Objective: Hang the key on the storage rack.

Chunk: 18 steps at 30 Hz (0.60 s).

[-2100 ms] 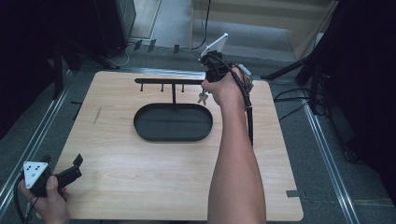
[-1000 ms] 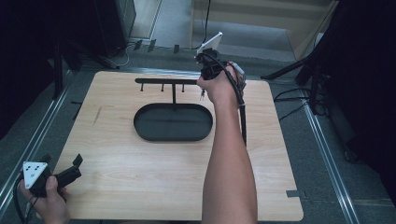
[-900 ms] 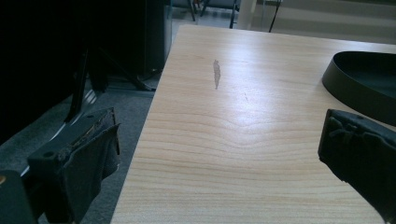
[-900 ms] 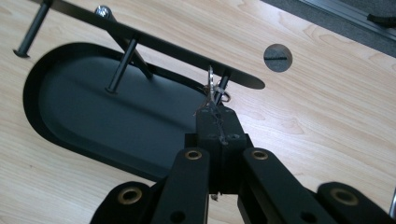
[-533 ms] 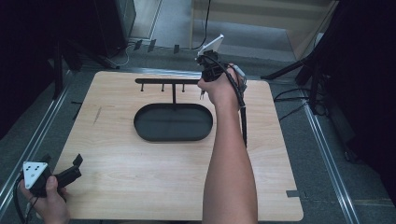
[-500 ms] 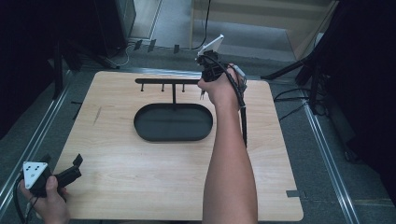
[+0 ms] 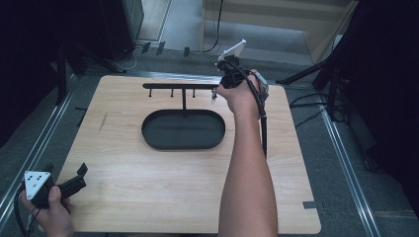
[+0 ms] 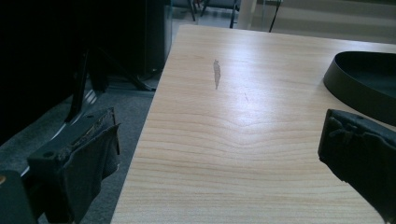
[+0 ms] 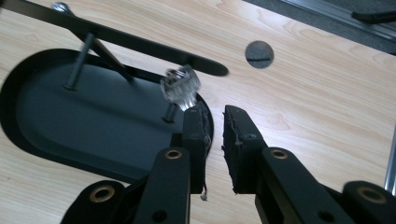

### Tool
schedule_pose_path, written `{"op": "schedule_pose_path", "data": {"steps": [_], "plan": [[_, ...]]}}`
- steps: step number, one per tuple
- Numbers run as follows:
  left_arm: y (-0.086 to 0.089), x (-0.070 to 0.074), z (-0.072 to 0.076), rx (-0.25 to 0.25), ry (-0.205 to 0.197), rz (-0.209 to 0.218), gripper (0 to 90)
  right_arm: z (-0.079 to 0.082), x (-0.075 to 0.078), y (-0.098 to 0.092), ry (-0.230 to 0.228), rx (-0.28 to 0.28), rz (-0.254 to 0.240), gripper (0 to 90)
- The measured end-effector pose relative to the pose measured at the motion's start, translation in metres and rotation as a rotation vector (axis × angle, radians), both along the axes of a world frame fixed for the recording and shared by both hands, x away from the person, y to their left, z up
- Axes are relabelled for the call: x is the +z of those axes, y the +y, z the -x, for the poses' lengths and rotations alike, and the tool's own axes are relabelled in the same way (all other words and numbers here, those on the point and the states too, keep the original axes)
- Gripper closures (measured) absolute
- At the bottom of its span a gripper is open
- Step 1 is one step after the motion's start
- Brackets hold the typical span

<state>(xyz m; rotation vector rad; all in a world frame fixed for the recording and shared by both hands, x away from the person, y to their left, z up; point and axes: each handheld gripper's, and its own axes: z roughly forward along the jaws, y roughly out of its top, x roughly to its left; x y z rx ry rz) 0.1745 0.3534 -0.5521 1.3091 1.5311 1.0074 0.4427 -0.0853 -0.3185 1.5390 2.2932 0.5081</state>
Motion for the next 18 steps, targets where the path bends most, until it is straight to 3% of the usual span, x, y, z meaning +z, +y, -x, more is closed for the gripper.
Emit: {"op": "schedule_pose_path", "data": {"steps": [18], "plan": [[0.000, 0.000, 0.000, 0.000, 0.002, -0.001, 0.0, 0.002, -0.019, -0.038, 0.007, -0.083, 0.004, 72.8]]}}
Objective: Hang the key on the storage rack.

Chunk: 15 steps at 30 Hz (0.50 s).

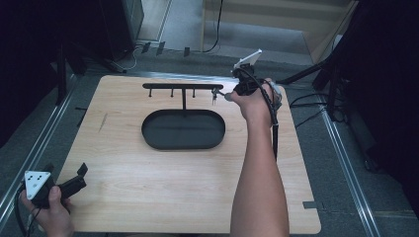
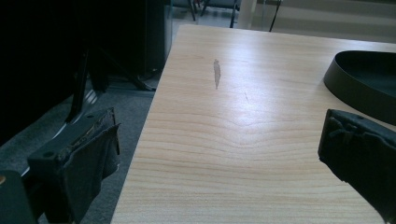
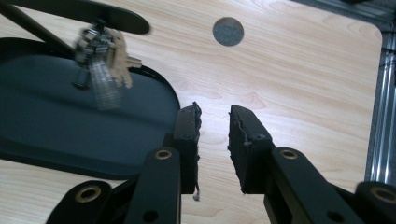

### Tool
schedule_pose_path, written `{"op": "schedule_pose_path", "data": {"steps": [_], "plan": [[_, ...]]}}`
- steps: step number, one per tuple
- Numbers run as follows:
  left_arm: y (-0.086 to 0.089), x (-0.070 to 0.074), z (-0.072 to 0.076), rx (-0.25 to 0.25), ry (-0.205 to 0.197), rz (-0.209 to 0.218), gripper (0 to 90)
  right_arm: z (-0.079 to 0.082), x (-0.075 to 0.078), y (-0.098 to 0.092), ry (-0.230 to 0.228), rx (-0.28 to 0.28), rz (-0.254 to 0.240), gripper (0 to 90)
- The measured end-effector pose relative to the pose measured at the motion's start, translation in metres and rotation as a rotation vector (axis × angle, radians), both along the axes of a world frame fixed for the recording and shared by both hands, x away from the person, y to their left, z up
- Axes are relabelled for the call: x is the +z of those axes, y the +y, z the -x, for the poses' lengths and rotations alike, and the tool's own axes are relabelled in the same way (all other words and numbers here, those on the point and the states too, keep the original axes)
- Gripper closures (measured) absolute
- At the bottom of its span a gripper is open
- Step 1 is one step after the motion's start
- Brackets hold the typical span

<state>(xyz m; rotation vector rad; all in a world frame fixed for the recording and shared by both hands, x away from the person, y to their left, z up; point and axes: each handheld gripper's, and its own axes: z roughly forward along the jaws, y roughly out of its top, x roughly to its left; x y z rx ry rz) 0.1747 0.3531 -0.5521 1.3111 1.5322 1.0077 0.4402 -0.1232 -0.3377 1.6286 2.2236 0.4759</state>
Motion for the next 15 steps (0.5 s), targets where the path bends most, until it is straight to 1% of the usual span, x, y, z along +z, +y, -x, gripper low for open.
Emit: {"op": "schedule_pose_path", "data": {"steps": [11, 12, 13, 14, 15], "plan": [[0.000, 0.000, 0.000, -0.001, 0.001, -0.004, 0.0, 0.002, -0.023, -0.017, 0.029, -0.017, -0.012, 70.9], [-0.001, 0.000, 0.000, -0.001, 0.000, -0.002, 0.0, 0.003, -0.029, -0.021, 0.041, -0.023, -0.016, 70.0], [-0.001, 0.000, 0.000, -0.001, 0.000, -0.002, 0.0, 0.003, -0.029, -0.021, 0.041, -0.023, -0.016, 70.0], [-0.001, 0.000, 0.000, -0.001, 0.000, -0.002, 0.0, 0.004, -0.036, -0.026, 0.064, -0.024, -0.015, 68.5], [-0.001, 0.000, 0.000, -0.001, 0.000, -0.003, 0.0, 0.004, -0.036, -0.026, 0.064, -0.024, -0.015, 68.5]]}}
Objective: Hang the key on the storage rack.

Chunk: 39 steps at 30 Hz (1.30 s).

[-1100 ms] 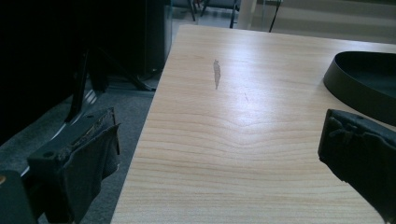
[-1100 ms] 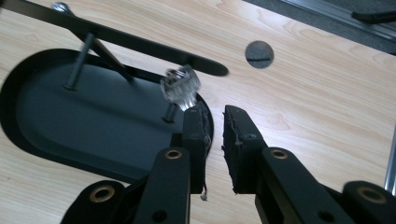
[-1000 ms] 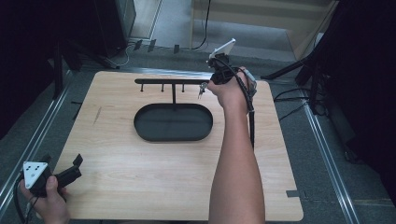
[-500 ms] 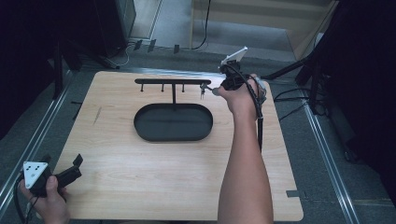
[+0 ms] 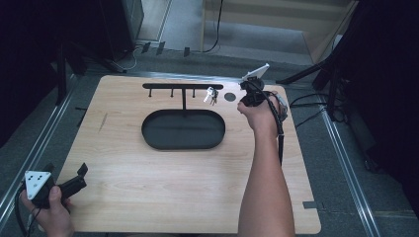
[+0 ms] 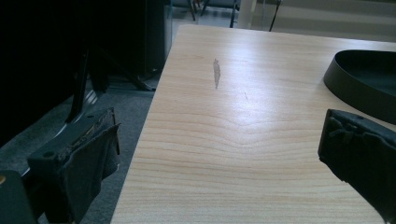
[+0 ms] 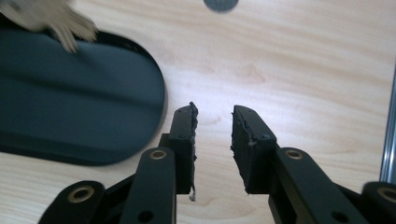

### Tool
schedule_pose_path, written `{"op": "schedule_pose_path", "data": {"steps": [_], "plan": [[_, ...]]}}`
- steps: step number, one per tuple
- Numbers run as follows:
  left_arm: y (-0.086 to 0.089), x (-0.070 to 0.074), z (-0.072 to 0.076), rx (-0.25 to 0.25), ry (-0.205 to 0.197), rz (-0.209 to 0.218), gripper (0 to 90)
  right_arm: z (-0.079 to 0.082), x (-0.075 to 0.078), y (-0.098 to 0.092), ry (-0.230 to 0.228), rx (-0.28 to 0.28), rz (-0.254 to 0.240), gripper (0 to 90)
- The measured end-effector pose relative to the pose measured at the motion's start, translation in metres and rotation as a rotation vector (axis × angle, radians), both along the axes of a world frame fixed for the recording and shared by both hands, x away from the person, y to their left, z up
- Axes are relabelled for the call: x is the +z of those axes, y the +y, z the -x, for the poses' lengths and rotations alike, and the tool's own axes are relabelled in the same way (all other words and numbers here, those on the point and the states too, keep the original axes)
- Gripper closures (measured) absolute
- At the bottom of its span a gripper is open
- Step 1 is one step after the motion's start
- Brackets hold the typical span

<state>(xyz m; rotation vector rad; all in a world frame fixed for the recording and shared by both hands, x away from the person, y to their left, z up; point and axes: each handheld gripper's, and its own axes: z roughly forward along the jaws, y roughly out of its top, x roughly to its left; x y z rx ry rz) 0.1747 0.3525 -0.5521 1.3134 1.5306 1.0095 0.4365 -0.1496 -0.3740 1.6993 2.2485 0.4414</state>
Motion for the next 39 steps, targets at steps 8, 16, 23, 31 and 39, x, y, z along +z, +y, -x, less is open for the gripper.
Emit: {"op": "schedule_pose_path", "data": {"steps": [8, 16, 23, 31, 39], "plan": [[0.000, 0.000, 0.000, 0.002, 0.000, -0.003, 0.0, 0.007, -0.034, -0.028, 0.062, -0.024, -0.004, 65.6], [-0.001, 0.000, 0.000, 0.000, 0.004, -0.011, 0.0, 0.017, -0.062, -0.053, 0.143, -0.024, -0.023, 58.2], [-0.001, 0.000, 0.000, -0.001, 0.003, -0.014, 0.0, 0.033, -0.085, -0.067, 0.144, -0.005, -0.019, 46.7], [-0.001, 0.000, 0.000, -0.003, 0.004, -0.016, 0.0, 0.065, -0.109, -0.083, -0.008, -0.077, -0.101, 17.5], [-0.002, 0.000, 0.000, -0.002, 0.001, -0.015, 0.0, 0.098, -0.125, -0.104, -0.179, -0.084, -0.167, 13.1]]}}
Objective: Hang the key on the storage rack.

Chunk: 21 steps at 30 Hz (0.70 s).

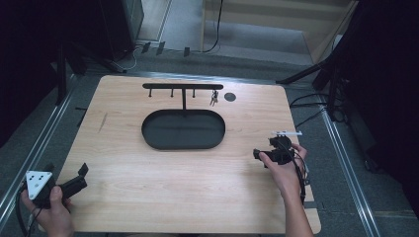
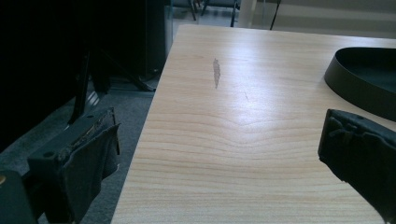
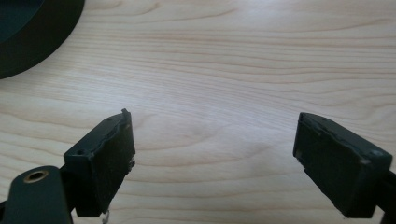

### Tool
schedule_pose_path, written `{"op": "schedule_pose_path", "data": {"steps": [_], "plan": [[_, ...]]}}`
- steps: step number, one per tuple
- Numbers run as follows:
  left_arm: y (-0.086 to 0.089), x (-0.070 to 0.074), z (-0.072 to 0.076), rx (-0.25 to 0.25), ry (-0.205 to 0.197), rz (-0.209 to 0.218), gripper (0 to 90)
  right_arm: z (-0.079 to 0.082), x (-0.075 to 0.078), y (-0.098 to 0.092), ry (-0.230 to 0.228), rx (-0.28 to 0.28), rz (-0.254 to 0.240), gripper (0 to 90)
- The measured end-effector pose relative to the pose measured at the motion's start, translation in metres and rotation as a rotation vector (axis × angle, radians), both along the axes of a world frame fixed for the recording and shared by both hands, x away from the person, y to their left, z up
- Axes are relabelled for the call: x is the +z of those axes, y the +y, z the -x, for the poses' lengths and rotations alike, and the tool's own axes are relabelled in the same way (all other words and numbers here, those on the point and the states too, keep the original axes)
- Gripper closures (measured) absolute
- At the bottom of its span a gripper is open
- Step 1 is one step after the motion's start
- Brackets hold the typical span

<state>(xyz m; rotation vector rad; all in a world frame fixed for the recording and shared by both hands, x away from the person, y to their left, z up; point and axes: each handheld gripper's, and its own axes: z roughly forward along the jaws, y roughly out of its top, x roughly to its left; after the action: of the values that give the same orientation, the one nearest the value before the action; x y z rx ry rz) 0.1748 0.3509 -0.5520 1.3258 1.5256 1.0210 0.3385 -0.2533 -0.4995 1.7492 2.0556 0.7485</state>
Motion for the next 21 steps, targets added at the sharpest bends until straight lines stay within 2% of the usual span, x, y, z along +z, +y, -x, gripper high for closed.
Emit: {"op": "schedule_pose_path", "data": {"steps": [3, 4, 5, 8, 10, 12, 13, 14, 16, 17, 20, 21], "plan": [[0.000, 0.000, 0.000, 0.000, 0.000, 0.002, 0.0, 0.015, -0.010, -0.012, -0.064, -0.018, -0.047, 12.6], [0.000, 0.000, 0.000, 0.000, 0.000, 0.001, 0.0, 0.025, -0.018, -0.019, -0.106, -0.012, -0.058, 11.5], [0.000, 0.000, 0.000, 0.000, 0.000, 0.001, 0.0, 0.025, -0.018, -0.019, -0.106, -0.012, -0.058, 11.5], [0.000, 0.000, 0.000, 0.001, 0.000, 0.003, 0.0, 0.041, -0.031, -0.032, -0.164, -0.006, -0.071, 6.5], [0.000, 0.000, 0.000, 0.000, 0.001, 0.003, 0.0, 0.045, -0.033, -0.035, -0.175, -0.009, -0.075, 5.9], [0.000, 0.000, 0.000, 0.001, -0.001, 0.004, 0.0, 0.059, -0.042, -0.051, -0.223, -0.030, -0.123, 3.5], [0.000, 0.000, 0.000, 0.001, 0.000, 0.004, 0.0, 0.059, -0.042, -0.051, -0.223, -0.030, -0.123, 3.5], [0.000, 0.000, 0.000, -0.001, 0.001, 0.002, 0.0, 0.067, -0.047, -0.060, -0.241, -0.037, -0.150, 3.4], [0.000, 0.000, 0.000, -0.001, -0.001, 0.000, 0.0, 0.071, -0.047, -0.064, -0.256, -0.048, -0.166, 3.5], [0.000, 0.000, 0.000, 0.000, -0.002, -0.004, 0.0, 0.079, -0.044, -0.070, -0.301, -0.048, -0.169, 4.8], [-0.001, 0.000, 0.000, -0.001, -0.002, -0.006, 0.0, 0.087, -0.043, -0.074, -0.325, -0.036, -0.154, 5.1], [0.000, 0.000, 0.000, -0.001, -0.002, -0.006, 0.0, 0.091, -0.043, -0.076, -0.335, -0.030, -0.133, 5.6]]}}
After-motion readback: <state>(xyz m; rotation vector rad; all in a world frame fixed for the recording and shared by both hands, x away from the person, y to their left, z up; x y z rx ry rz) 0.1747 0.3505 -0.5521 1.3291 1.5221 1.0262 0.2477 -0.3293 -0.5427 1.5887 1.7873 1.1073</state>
